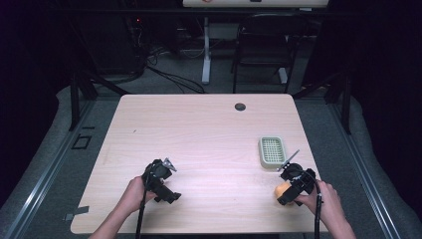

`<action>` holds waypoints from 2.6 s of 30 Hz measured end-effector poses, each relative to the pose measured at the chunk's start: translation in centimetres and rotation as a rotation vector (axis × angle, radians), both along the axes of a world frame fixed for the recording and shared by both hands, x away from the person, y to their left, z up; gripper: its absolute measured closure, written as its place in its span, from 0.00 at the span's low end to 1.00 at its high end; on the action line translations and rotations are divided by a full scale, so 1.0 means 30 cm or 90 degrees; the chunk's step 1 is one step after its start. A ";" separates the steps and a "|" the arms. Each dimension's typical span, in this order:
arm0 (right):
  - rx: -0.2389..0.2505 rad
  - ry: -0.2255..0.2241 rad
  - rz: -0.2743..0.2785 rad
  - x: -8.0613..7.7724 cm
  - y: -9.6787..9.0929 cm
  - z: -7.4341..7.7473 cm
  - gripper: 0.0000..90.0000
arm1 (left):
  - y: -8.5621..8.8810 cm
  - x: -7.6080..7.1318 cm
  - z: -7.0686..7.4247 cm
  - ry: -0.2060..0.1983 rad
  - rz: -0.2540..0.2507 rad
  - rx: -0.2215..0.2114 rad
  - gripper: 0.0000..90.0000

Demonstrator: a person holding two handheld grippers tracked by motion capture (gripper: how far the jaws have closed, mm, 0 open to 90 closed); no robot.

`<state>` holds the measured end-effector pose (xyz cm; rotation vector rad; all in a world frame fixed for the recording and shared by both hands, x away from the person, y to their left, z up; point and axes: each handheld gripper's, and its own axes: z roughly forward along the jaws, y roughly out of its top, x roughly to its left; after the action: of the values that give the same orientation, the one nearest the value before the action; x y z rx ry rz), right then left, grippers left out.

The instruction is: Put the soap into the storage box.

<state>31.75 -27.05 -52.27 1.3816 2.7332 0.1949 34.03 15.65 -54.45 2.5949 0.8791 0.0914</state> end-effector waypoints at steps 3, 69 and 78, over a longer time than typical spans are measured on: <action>-0.021 0.021 0.022 0.012 -0.001 0.011 0.00 | 0.000 0.000 0.000 0.001 -0.001 0.000 0.00; -0.044 0.044 0.035 0.041 0.039 -0.030 0.29 | 0.000 -0.001 0.000 0.000 -0.002 0.003 0.00; -0.037 0.031 0.025 0.036 0.037 -0.033 0.29 | 0.000 -0.002 0.000 0.000 -0.002 0.003 0.00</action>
<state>32.82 -25.95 -53.25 1.3365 2.7835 0.0833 33.98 15.64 -54.46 2.6011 0.8752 0.0932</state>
